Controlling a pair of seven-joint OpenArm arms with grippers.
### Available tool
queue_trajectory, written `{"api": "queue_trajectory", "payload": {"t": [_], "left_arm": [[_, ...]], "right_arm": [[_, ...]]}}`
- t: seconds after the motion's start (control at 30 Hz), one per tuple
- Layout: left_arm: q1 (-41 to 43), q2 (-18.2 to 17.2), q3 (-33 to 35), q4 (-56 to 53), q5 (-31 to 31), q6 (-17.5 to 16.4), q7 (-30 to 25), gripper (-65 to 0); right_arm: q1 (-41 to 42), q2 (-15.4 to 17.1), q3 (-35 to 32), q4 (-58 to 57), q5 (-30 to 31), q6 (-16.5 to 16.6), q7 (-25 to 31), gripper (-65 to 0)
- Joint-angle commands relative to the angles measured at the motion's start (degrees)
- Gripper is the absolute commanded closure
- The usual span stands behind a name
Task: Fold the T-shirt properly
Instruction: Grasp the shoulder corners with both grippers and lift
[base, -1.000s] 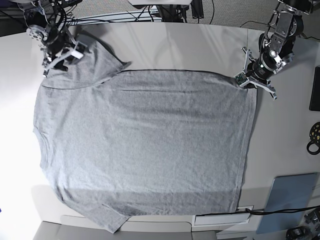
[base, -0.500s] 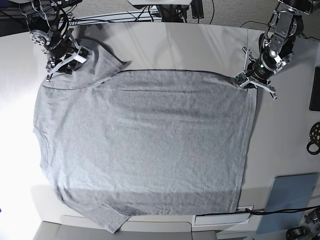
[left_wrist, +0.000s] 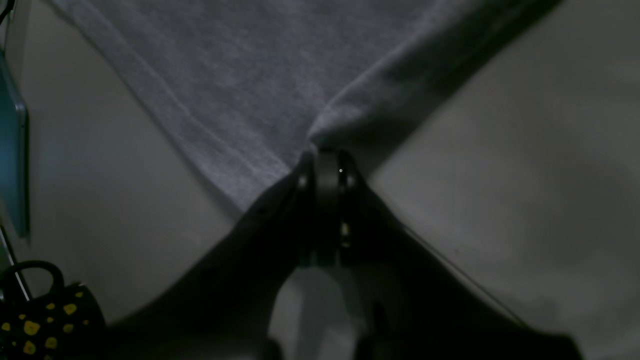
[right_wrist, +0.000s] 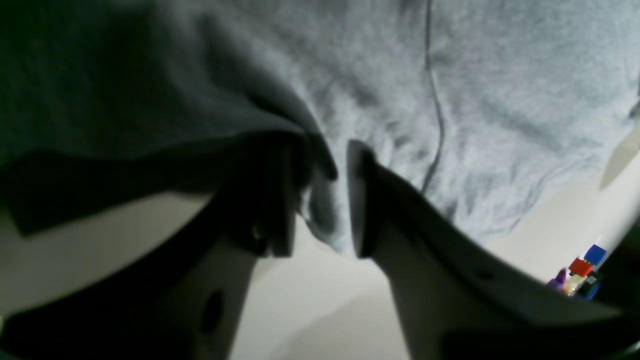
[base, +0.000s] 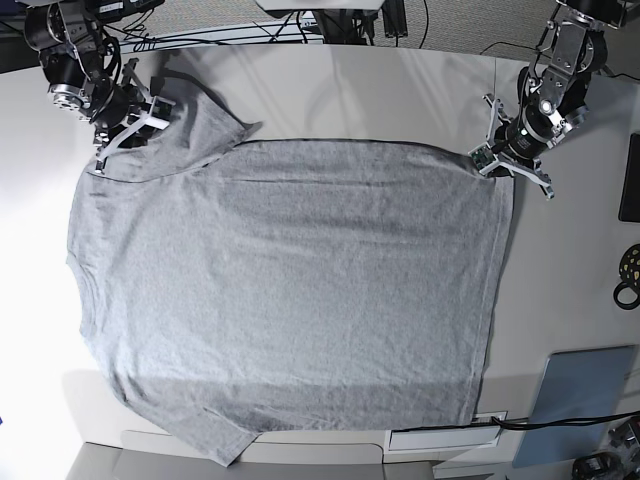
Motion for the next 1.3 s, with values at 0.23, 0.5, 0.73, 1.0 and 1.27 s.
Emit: {"api": "queue_trajectory", "payload": {"t": [0.23, 0.5, 0.73, 1.0, 1.27], "left_arm": [[1.03, -0.46, 0.39, -1.05, 0.68, -3.28, 4.2, 0.0], [1.03, -0.46, 0.39, -1.05, 0.68, -3.28, 4.76, 0.0], [1.03, -0.46, 0.39, -1.05, 0.52, -3.28, 4.76, 0.0], [4.92, -1.84, 0.35, 1.97, -4.59, -3.02, 5.38, 0.0], [13.44, -2.99, -4.5, 9.4, -12.55, -3.5, 7.41, 0.0]], "right_arm": [[3.39, 1.7, 0.26, -4.72, 3.65, 0.03, 0.15, -23.6], [7.15, 1.75, -0.37, -12.57, 7.19, 0.03, 0.98, -21.7], [7.13, 1.73, -0.35, -9.77, 7.17, 0.03, -1.07, 0.0], [2.91, 4.04, -0.28, 3.32, 14.27, 0.03, -14.73, 0.0], [-5.16, 6.47, 0.0, 8.85, 14.25, 0.03, -23.91, 0.0]]}}
